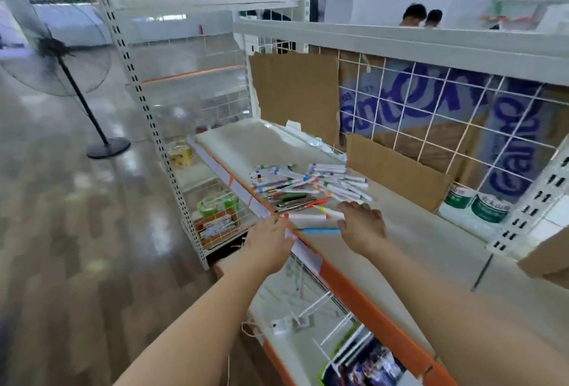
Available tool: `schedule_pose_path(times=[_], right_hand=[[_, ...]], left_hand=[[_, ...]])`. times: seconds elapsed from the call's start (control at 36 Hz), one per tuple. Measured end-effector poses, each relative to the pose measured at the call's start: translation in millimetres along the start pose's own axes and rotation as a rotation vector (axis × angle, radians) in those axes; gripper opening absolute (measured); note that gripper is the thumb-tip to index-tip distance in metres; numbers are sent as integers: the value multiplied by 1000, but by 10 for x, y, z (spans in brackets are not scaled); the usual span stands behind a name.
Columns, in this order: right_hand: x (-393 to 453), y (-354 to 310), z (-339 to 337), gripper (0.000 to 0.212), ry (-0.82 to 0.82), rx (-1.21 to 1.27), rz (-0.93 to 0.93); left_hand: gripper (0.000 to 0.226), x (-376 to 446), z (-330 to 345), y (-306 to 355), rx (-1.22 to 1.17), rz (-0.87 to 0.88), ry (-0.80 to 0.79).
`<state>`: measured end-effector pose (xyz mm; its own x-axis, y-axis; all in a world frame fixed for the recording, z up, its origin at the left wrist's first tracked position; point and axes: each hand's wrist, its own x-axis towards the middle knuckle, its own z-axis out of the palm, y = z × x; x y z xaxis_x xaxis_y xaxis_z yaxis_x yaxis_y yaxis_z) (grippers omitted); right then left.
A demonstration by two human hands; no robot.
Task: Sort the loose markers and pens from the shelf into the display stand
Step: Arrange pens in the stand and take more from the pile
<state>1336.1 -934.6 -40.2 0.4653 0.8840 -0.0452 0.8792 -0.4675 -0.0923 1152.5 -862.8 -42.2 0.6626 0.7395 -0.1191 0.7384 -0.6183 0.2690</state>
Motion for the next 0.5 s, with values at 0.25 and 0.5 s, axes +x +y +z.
schedule_pose_path(times=[0.25,0.5], right_hand=[[506,-85,152,32,-37,-88,188],[648,-51,300,30,-20,-134,234]], left_hand=[[32,723,-2,-240,5,140,39],[34,1109,156,-159,71,238,-13]])
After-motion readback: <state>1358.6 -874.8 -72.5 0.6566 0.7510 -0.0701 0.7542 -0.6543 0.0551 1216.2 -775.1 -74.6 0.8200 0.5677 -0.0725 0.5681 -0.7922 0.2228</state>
